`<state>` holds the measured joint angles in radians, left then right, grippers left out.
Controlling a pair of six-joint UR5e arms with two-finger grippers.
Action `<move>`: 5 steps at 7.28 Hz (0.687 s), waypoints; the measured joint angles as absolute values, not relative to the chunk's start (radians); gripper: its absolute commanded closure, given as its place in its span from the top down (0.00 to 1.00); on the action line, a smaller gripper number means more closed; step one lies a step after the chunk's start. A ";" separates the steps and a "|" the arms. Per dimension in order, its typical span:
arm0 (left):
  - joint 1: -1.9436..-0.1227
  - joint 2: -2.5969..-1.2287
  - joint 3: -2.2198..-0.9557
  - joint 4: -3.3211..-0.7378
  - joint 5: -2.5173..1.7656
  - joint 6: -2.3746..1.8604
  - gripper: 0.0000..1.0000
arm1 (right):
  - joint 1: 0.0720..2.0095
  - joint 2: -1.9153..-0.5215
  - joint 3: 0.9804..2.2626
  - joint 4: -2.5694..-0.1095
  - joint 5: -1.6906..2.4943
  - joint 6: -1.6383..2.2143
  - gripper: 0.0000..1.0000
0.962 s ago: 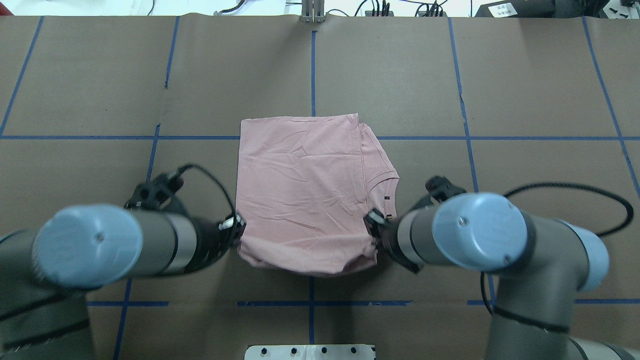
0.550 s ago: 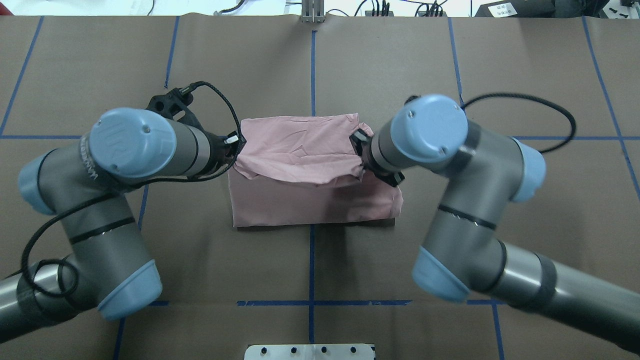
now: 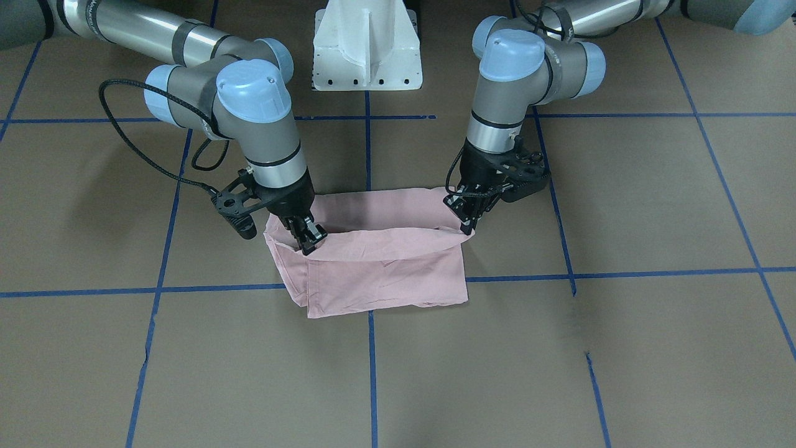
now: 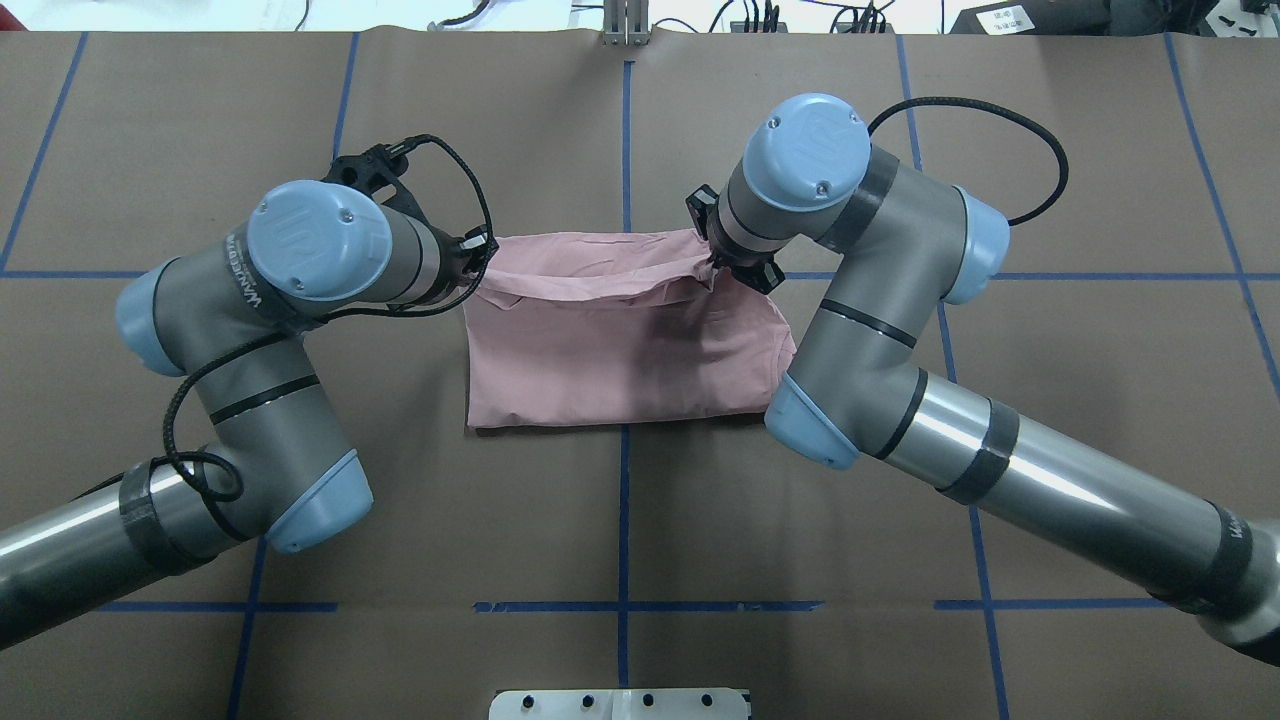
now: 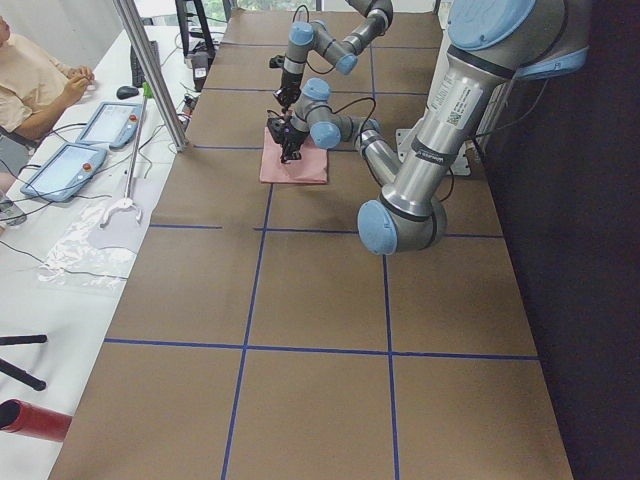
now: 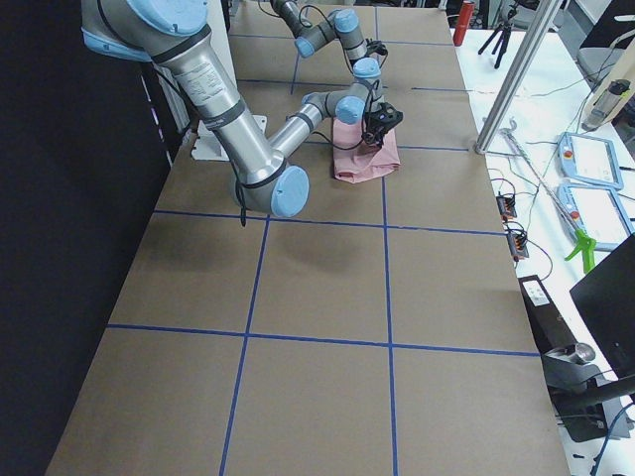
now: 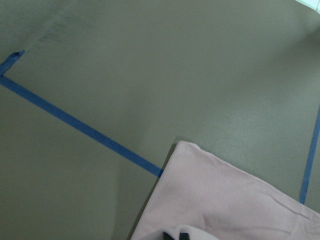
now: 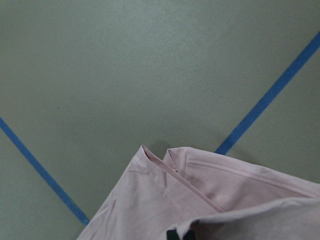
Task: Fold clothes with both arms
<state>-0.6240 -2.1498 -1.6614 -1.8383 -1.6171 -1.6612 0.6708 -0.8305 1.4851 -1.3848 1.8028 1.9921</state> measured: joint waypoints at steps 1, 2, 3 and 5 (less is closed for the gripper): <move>-0.630 -2.167 -1.614 -1.872 -1.601 -1.635 0.20 | 0.677 -0.816 1.451 -1.371 1.807 1.989 0.09; -0.647 -2.188 -1.535 -1.932 -1.593 -1.596 0.45 | 0.681 -0.809 1.413 -1.344 1.809 1.981 0.43; -0.676 -2.225 -1.422 -2.010 -1.591 -1.539 0.60 | 0.691 -0.794 1.349 -1.299 1.811 1.961 0.99; -0.723 -2.278 -1.275 -2.129 -1.592 -1.460 0.66 | 0.735 -0.741 1.206 -1.197 1.834 1.920 1.00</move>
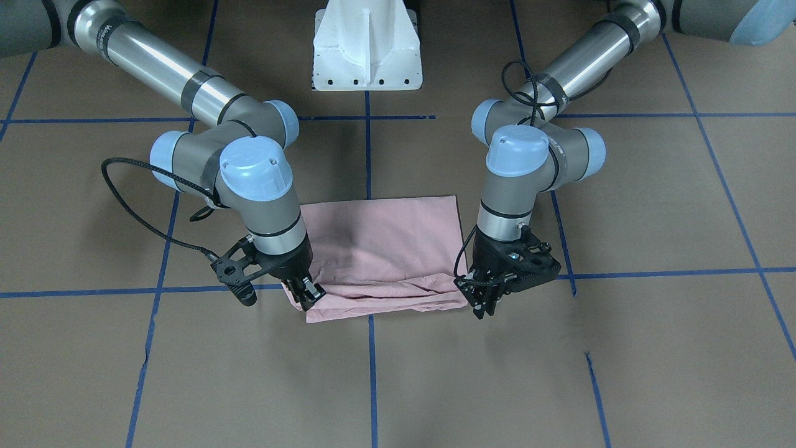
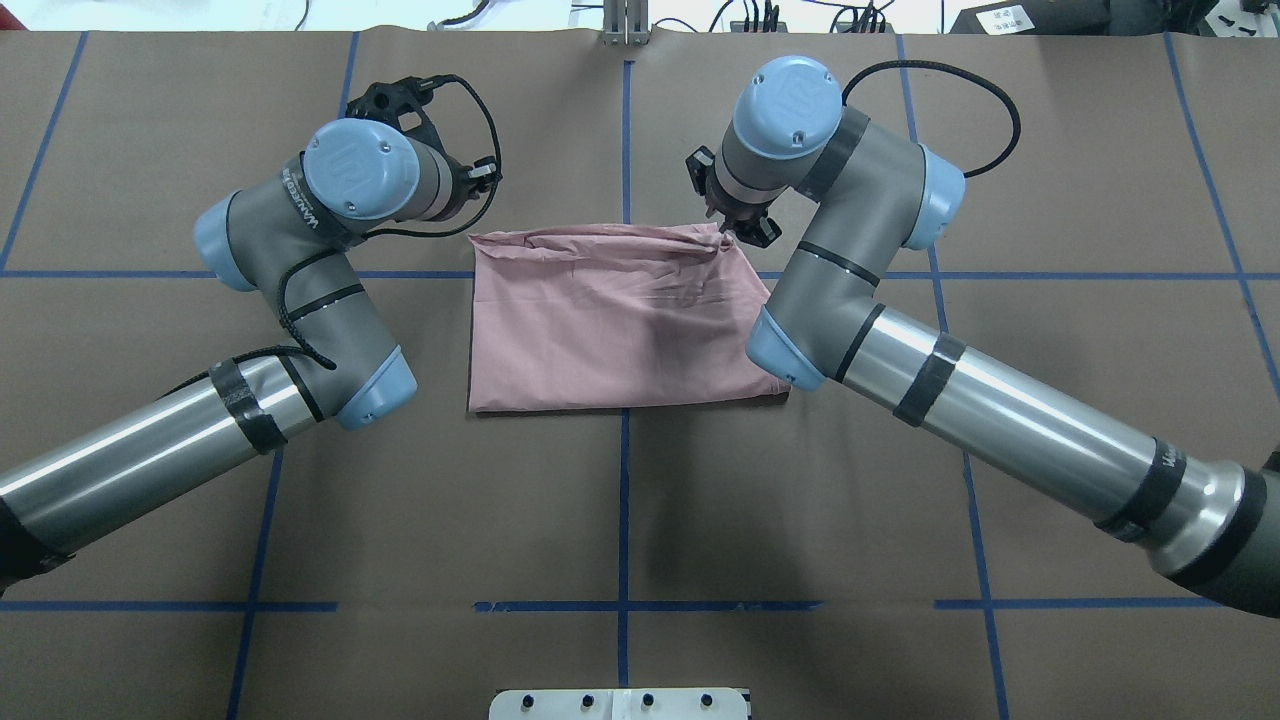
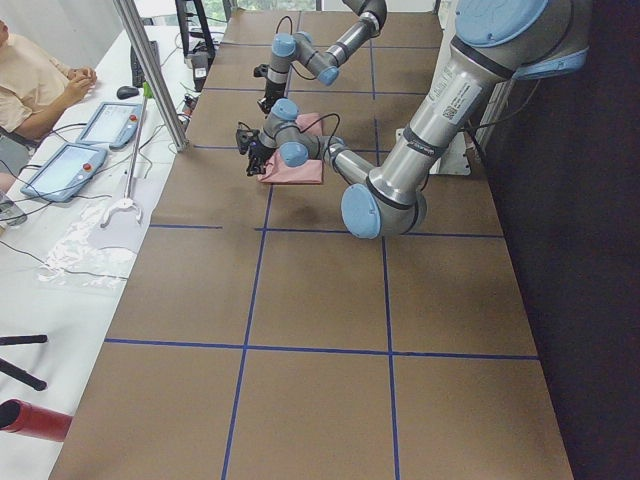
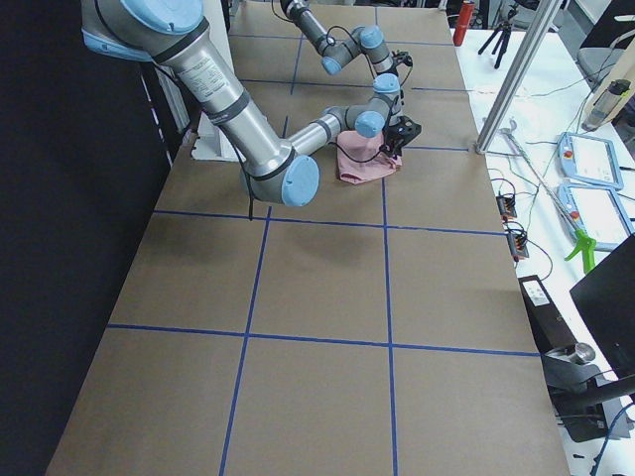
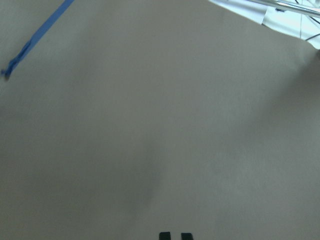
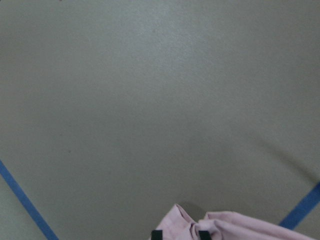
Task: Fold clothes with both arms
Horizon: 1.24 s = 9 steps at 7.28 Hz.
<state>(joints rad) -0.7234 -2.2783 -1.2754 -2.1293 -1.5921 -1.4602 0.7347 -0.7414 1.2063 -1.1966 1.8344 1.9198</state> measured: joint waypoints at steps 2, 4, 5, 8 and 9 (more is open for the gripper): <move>-0.734 -2.260 -1.323 -2.149 -1.599 -1.451 0.62 | 0.783 -0.722 1.174 -1.174 1.895 1.863 1.00; -0.736 -2.225 -1.406 -2.149 -1.628 -1.451 0.56 | 0.797 -0.738 1.212 -1.170 1.923 1.841 1.00; -0.741 -2.188 -1.457 -2.149 -1.675 -1.441 0.57 | 0.801 -0.775 1.273 -1.171 1.942 1.837 1.00; -0.875 -2.042 -1.572 -2.151 -1.919 -1.099 0.58 | 0.922 -0.983 1.444 -1.176 2.103 1.513 1.00; -0.960 -1.983 -1.583 -2.151 -2.016 -0.911 0.60 | 0.992 -1.061 1.462 -1.185 2.152 1.294 1.00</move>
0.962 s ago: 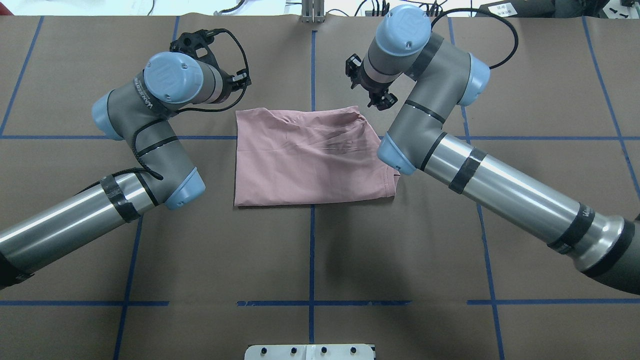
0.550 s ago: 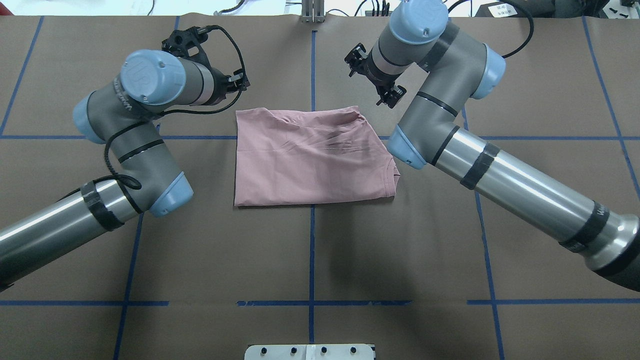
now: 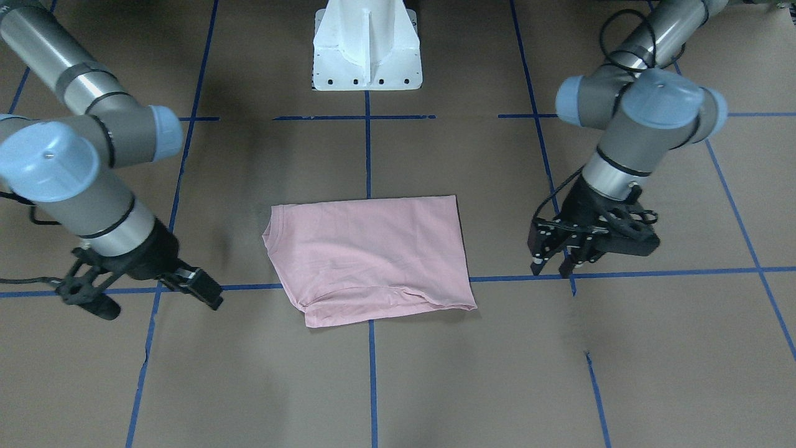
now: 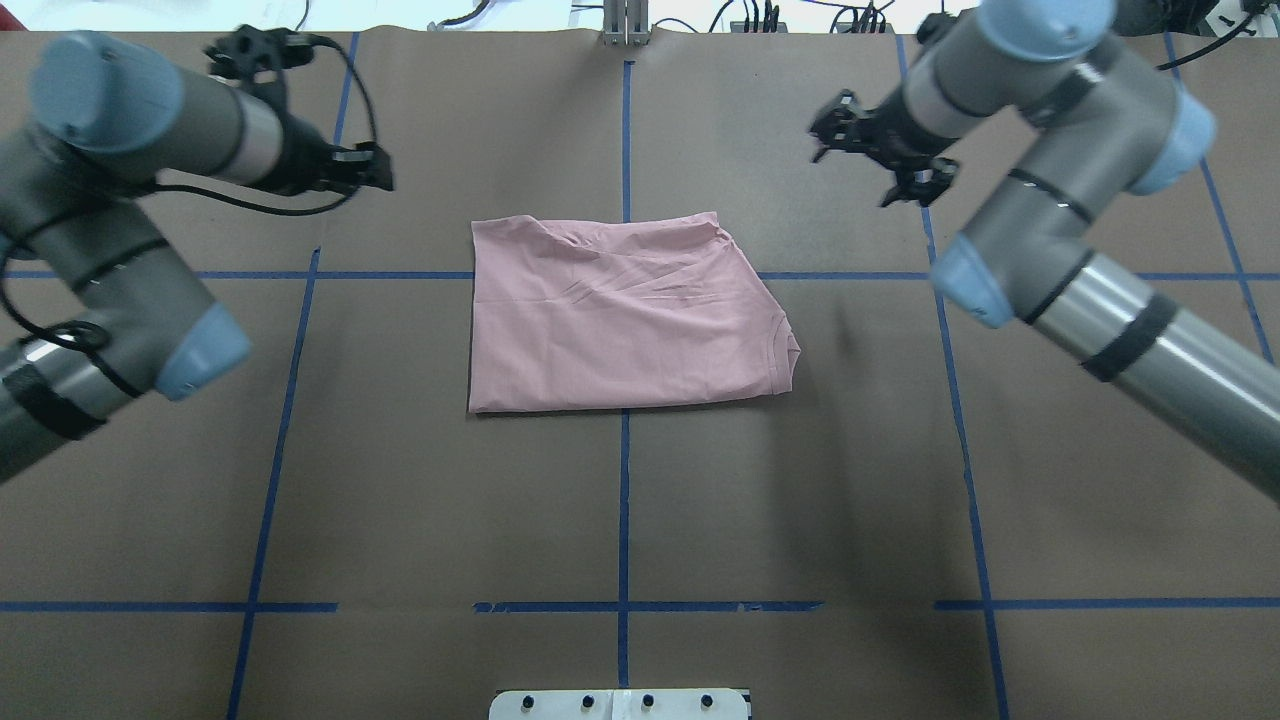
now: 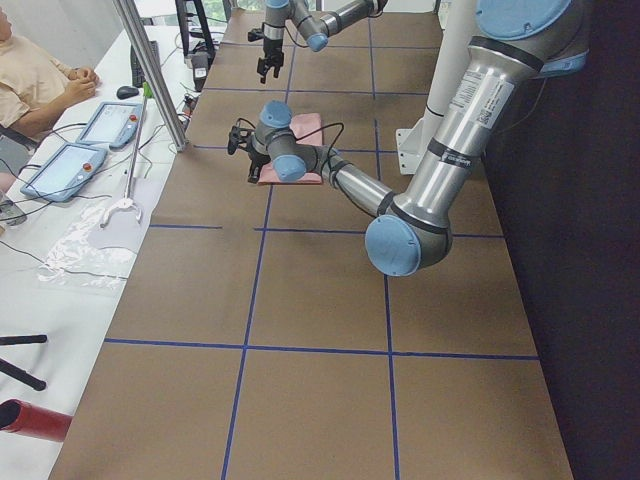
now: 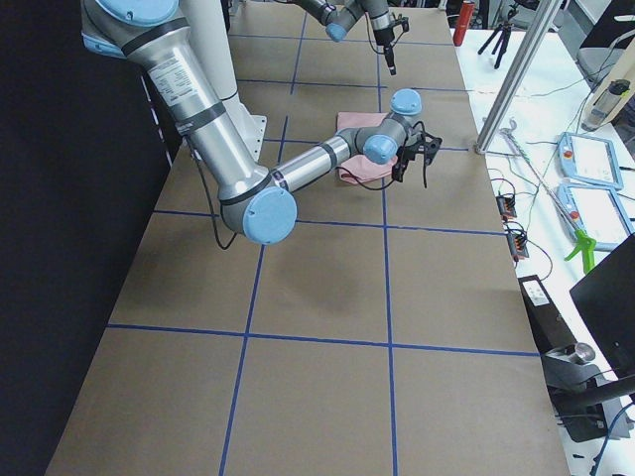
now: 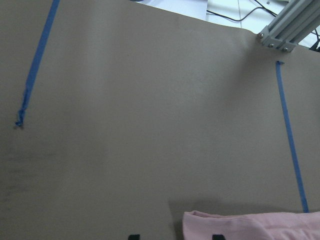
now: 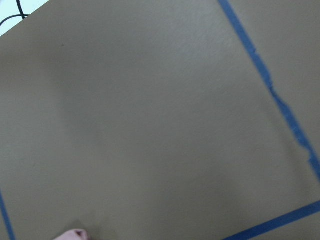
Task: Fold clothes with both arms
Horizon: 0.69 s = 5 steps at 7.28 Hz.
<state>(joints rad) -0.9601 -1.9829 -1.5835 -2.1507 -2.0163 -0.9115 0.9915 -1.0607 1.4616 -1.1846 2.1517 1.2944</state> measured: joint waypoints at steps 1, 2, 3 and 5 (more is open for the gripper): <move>-1.052 -1.920 -1.588 -2.150 -2.097 -0.720 0.61 | 1.067 -1.129 1.470 -1.225 2.180 1.039 1.00; -1.154 -1.856 -1.589 -2.149 -2.175 -0.533 0.61 | 1.139 -1.181 1.481 -1.304 2.192 0.782 1.00; -1.261 -1.805 -1.590 -2.145 -2.271 -0.386 0.61 | 1.208 -1.220 1.493 -1.387 2.197 0.561 1.00; -1.421 -1.732 -1.643 -2.049 -2.424 -0.237 0.64 | 1.334 -1.288 1.501 -1.478 2.214 0.284 1.00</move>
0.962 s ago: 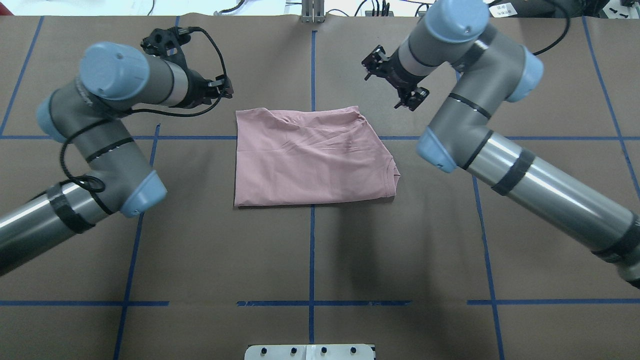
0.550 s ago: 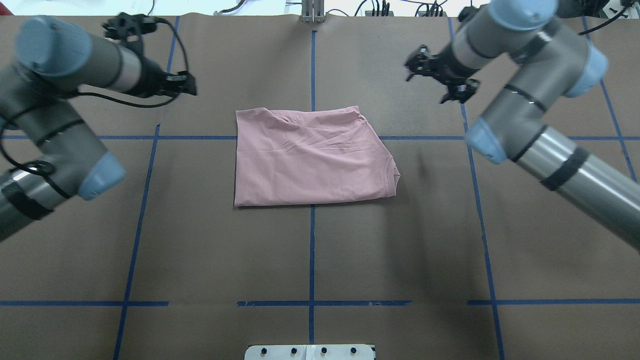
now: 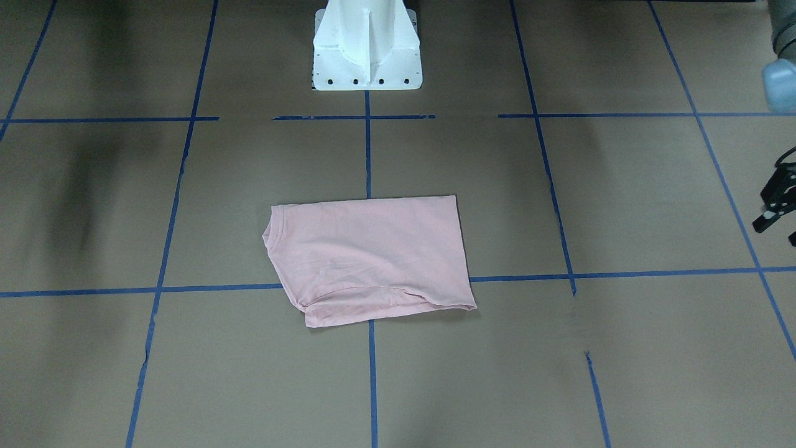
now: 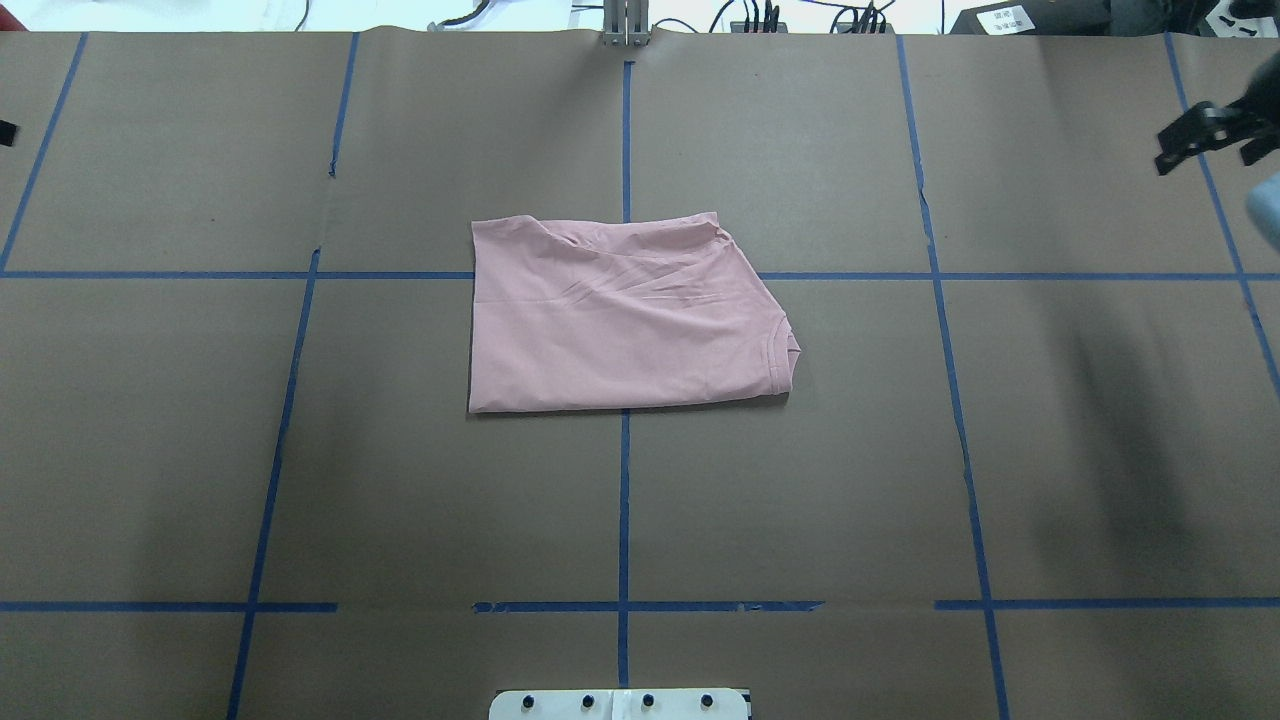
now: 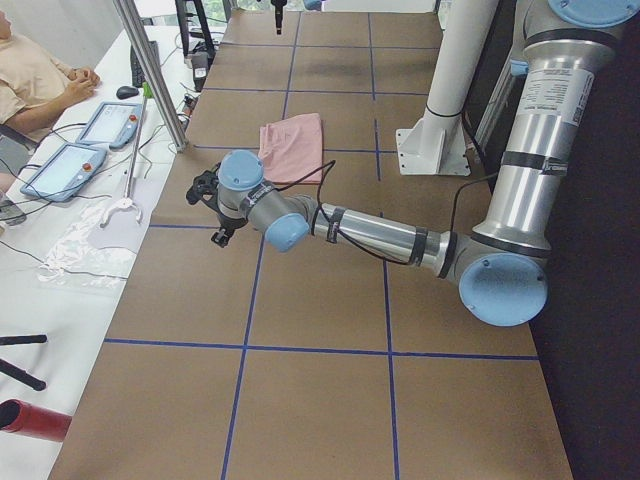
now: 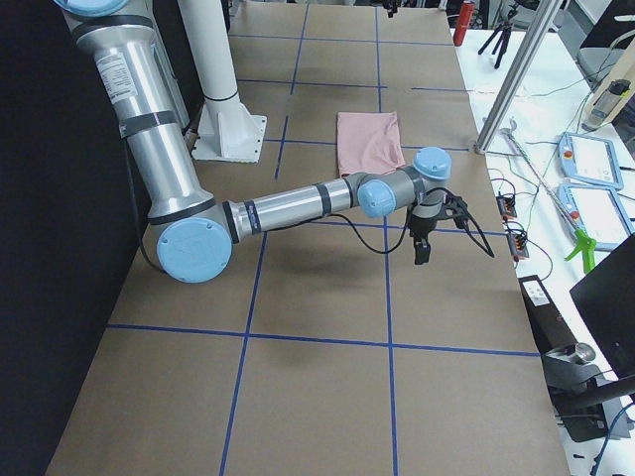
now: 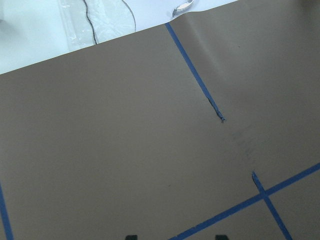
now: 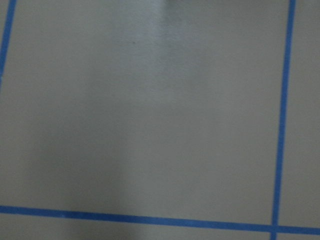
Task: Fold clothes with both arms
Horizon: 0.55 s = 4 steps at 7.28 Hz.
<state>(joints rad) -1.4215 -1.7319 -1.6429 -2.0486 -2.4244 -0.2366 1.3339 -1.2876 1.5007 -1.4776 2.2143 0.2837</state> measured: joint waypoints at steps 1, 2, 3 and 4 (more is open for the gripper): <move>-1.462 -1.705 -1.714 -1.903 -2.432 -0.181 0.66 | 1.380 -1.322 1.499 -1.489 2.241 0.208 1.00; -1.482 -1.688 -1.769 -1.743 -2.386 -0.083 0.89 | 1.410 -1.356 1.496 -1.491 2.260 0.160 1.00; -1.494 -1.653 -1.806 -1.629 -2.334 0.029 1.00 | 1.430 -1.389 1.496 -1.488 2.269 0.134 1.00; -1.506 -1.591 -1.826 -1.569 -2.310 0.100 1.00 | 1.445 -1.422 1.498 -1.483 2.272 0.123 1.00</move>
